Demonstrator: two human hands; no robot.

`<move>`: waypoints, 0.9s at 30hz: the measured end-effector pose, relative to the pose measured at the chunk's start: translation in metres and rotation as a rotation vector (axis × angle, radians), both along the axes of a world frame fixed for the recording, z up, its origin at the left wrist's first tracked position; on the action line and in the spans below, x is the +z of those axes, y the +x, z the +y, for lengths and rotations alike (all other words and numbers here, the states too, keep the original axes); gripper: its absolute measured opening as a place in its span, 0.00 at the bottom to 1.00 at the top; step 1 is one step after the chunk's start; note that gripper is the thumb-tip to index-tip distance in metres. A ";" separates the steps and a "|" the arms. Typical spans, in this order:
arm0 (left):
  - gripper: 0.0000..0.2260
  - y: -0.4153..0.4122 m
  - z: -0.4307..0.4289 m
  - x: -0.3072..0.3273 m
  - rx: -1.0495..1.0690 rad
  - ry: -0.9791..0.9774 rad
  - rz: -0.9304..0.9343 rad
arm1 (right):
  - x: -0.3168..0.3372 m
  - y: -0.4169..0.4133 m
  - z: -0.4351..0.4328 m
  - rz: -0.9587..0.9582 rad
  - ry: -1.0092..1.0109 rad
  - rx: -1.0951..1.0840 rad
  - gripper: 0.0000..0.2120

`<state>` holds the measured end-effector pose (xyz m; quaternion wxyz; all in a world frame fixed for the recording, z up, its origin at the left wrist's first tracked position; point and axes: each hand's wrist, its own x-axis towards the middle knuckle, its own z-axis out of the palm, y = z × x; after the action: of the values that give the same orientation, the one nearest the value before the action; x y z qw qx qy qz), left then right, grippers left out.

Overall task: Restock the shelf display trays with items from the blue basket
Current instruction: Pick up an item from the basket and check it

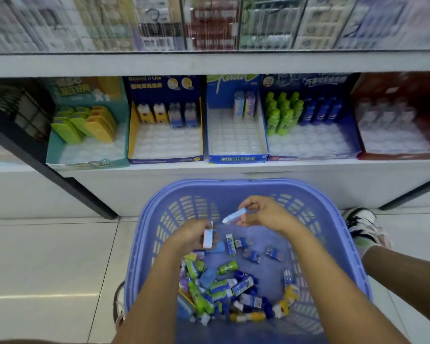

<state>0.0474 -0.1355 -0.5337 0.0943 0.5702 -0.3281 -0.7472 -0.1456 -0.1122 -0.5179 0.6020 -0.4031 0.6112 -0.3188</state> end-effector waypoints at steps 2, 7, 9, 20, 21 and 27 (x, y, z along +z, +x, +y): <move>0.13 -0.002 -0.005 0.020 0.041 0.113 0.212 | 0.029 -0.004 -0.001 0.028 -0.114 0.037 0.13; 0.11 -0.005 -0.009 0.055 -0.101 -0.130 0.410 | 0.077 0.000 0.000 0.013 -0.350 0.065 0.14; 0.08 -0.006 -0.011 0.063 -0.035 -0.210 0.491 | 0.087 0.000 0.000 -0.056 -0.405 0.047 0.12; 0.11 -0.022 -0.033 0.090 0.122 -0.598 0.366 | 0.109 -0.005 -0.015 -0.172 -0.439 -0.073 0.11; 0.12 -0.026 -0.034 0.090 0.170 -0.658 0.337 | 0.112 -0.005 -0.018 -0.221 -0.417 -0.119 0.07; 0.10 -0.034 -0.044 0.095 0.298 -0.558 0.368 | 0.128 -0.009 -0.058 0.138 -0.501 -0.207 0.08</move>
<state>0.0133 -0.1795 -0.4386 0.4114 0.4199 -0.4103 -0.6972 -0.1543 -0.1702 -0.3896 0.4046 -0.4958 0.5907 -0.4914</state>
